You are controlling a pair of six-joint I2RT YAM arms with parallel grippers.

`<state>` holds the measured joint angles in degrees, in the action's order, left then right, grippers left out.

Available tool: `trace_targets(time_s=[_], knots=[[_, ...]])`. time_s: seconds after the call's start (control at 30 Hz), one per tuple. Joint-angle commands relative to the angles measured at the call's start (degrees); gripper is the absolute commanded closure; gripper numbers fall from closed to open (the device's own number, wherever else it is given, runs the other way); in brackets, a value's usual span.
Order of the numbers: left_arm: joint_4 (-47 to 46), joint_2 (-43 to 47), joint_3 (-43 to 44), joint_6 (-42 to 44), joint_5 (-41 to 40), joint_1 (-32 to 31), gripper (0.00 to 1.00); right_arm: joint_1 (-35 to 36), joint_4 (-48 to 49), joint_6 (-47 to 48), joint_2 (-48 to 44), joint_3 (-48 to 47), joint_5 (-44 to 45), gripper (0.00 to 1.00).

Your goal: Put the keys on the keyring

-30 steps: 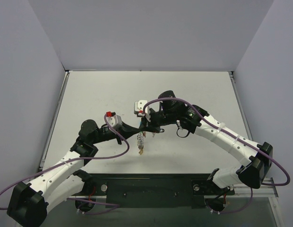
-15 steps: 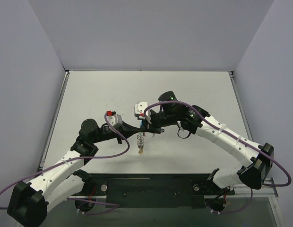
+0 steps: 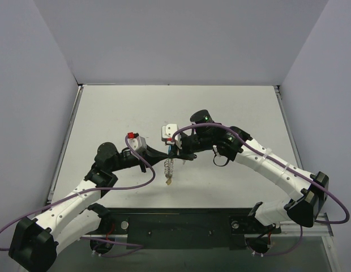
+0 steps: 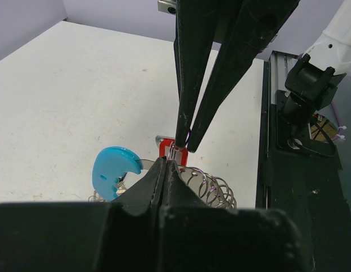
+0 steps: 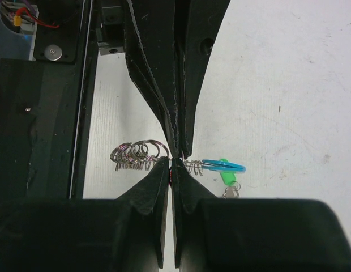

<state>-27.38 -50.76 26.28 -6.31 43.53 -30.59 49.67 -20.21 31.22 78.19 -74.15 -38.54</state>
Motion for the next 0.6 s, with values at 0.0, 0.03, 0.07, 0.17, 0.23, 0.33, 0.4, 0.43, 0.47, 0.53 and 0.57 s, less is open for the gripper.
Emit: trace_targets(time_s=[0.0, 0.03, 0.07, 0.17, 0.23, 0.33, 0.4, 0.43, 0.47, 0.53, 0.57], knots=[[-4.1, 0.3, 3.3, -0.6, -1.3, 0.7, 1.00, 0.7, -2.1, 0.7, -2.2, 0.5, -0.6, 1.00], [-4.1, 0.3, 3.3, -0.6, -1.3, 0.8, 1.00, 0.8, -2.4, 0.8, -2.2, 0.7, -0.6, 1.00], [-4.1, 0.3, 3.3, -0.7, -1.3, 0.8, 1.00, 0.7, -2.4, 0.8, -2.3, 0.8, -0.6, 1.00], [-4.3, 0.3, 3.3, -0.8, -1.5, 0.9, 1.00, 0.8, -2.6, 1.3, -2.2, 1.0, -0.5, 1.00], [-4.4, 0.3, 3.2, -0.9, -1.4, 1.0, 1.00, 0.8, -2.7, 1.6, -2.2, 1.2, -0.3, 1.00], [-4.8, 0.4, 3.2, -1.3, -1.5, 1.0, 1.00, 1.1, -2.8, 2.0, -2.3, 1.4, 0.0, 1.00], [-4.9, 0.3, 3.2, -1.3, -1.5, 1.1, 1.00, 1.3, -2.7, 2.3, -2.2, 1.8, 0.1, 1.00], [-5.1, 0.3, 3.1, -1.4, -1.4, 1.0, 1.00, 1.3, -2.7, 2.4, -2.2, 1.8, 0.1, 1.00], [-5.1, 0.5, 3.0, -1.5, -1.4, 1.1, 1.00, 1.5, -2.7, 2.6, -2.2, 1.9, 0.3, 1.00], [-5.4, 0.3, 3.0, -1.7, -1.3, 1.1, 1.00, 1.7, -2.8, 3.0, -2.1, 2.1, 0.8, 1.00], [-5.6, 0.3, 2.9, -1.9, -1.4, 1.1, 1.00, 1.7, -2.7, 3.2, -2.1, 2.3, 1.1, 1.00]])
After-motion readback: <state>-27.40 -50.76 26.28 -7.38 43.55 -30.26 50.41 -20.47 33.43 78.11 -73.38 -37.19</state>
